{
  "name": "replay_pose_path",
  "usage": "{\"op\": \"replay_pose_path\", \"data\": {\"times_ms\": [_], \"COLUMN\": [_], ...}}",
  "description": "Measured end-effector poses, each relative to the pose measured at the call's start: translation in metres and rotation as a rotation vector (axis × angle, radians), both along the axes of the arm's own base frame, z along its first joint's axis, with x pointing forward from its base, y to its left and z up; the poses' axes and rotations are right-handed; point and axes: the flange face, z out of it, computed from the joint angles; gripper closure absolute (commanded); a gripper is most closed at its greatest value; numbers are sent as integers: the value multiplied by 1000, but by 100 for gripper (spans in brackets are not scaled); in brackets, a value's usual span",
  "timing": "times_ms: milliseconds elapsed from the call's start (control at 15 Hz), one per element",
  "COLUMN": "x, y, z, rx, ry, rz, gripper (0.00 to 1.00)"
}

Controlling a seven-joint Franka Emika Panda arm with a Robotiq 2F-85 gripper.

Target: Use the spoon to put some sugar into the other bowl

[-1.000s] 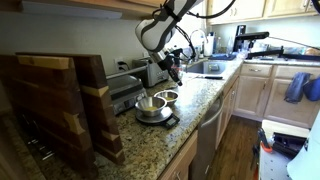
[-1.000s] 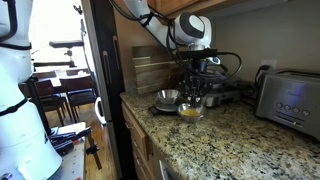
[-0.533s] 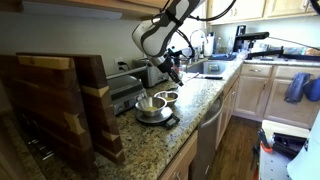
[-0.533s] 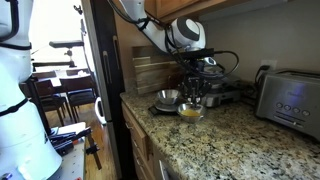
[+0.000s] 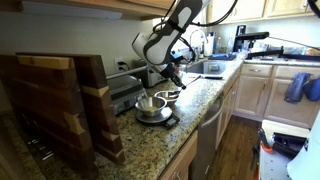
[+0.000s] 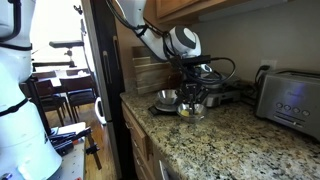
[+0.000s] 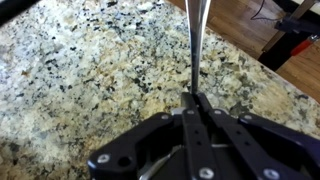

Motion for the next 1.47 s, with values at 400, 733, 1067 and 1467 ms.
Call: {"op": "replay_pose_path", "data": {"times_ms": [400,733,1067,1467], "x": [6,5,1,3], "y": [21,35,44,51], "z": [-4,-18,-38,-51], "rx": [-84,-270,-337,-387], "ry": [-39,-56,-57,-64], "rz": [121,256,317,377], "gripper": [97,96,96,97]}}
